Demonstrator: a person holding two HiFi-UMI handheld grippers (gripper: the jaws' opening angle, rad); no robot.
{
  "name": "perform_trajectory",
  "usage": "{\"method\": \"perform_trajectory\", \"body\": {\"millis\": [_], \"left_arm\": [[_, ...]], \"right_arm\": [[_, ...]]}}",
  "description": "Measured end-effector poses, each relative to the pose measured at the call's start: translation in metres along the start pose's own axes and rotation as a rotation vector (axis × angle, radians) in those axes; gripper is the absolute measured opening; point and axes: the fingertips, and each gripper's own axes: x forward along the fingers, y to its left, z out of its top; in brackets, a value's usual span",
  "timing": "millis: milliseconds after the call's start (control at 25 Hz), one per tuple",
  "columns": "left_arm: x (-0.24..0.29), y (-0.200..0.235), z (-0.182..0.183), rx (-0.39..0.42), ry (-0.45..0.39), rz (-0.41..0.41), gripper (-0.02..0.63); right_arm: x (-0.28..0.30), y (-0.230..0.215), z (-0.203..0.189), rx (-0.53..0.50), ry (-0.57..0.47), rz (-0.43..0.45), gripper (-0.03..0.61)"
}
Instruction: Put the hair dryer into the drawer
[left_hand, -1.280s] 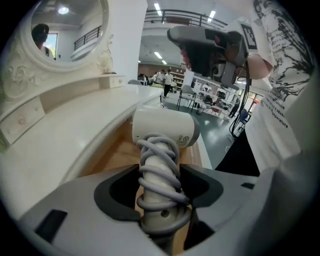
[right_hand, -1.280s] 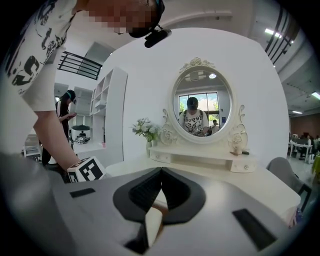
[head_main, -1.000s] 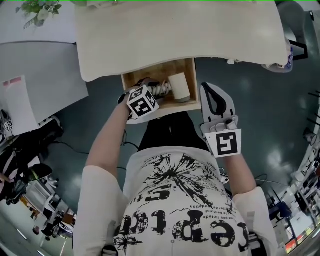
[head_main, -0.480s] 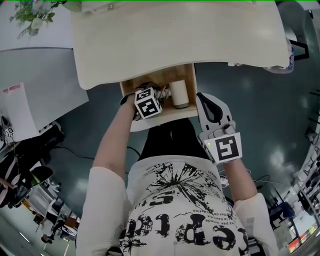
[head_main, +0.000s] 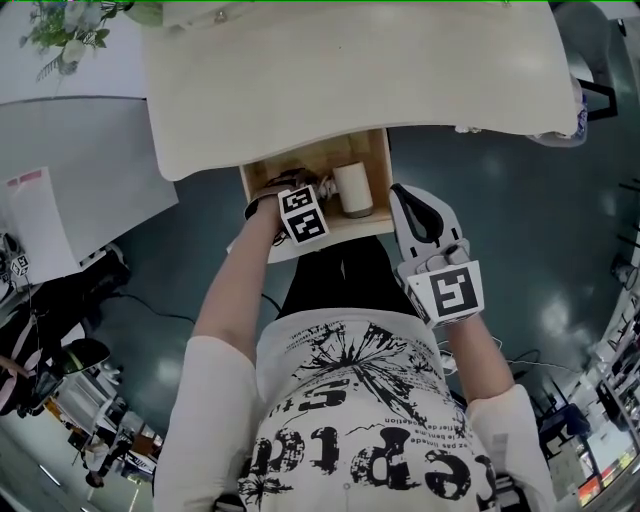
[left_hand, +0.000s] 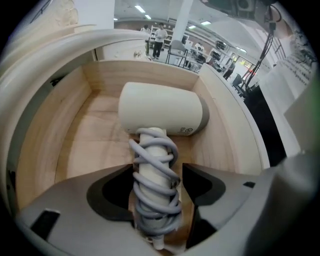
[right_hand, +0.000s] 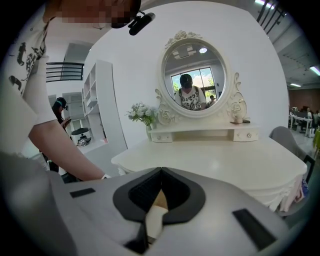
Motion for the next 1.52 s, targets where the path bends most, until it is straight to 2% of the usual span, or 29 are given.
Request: {"method": "perform_trajectory", "body": {"millis": [120, 360, 400, 520, 680, 760, 880, 1000, 1160, 1520], "left_arm": [[-0.009, 0.005, 0.001, -0.041, -0.028, 0.053, 0.298], [-0.051, 0.010, 0.013, -0.099, -0.122, 0.102, 0.294], [-0.060, 0.013, 0.014, -0.108, -0.135, 0.119, 0.262], [-0.088, 0.023, 0.018, -0.163, -0.191, 0.182, 0.065], [-0.127, 0.036, 0.031, -0.225, -0.285, 0.262, 0.021], [-0.155, 0.044, 0.041, -0.242, -0.361, 0.327, 0.021], [-0.206, 0.055, 0.057, -0.290, -0.518, 0.453, 0.020], [-0.257, 0.059, 0.068, -0.341, -0.658, 0.576, 0.021], [-0.321, 0.054, 0.077, -0.415, -0.836, 0.694, 0.021], [-0.438, 0.036, 0.064, -0.423, -1.094, 0.916, 0.021]], "right_arm": [[-0.001, 0.001, 0.006, -0.023, -0.009, -0.001, 0.016], [-0.004, 0.001, 0.019, -0.014, -0.024, -0.020, 0.017], [-0.005, 0.003, 0.022, -0.018, -0.030, -0.015, 0.017], [-0.011, 0.006, 0.031, -0.051, -0.041, 0.002, 0.017], [-0.019, 0.004, 0.046, -0.048, -0.061, -0.021, 0.017], [-0.021, 0.004, 0.055, -0.027, -0.077, -0.033, 0.015], [-0.024, 0.007, 0.068, -0.022, -0.095, -0.037, 0.017], [-0.025, 0.013, 0.080, -0.053, -0.113, -0.024, 0.017], [-0.026, 0.021, 0.100, -0.094, -0.141, 0.000, 0.017], [-0.017, 0.031, 0.146, -0.163, -0.222, 0.033, 0.015]]}}
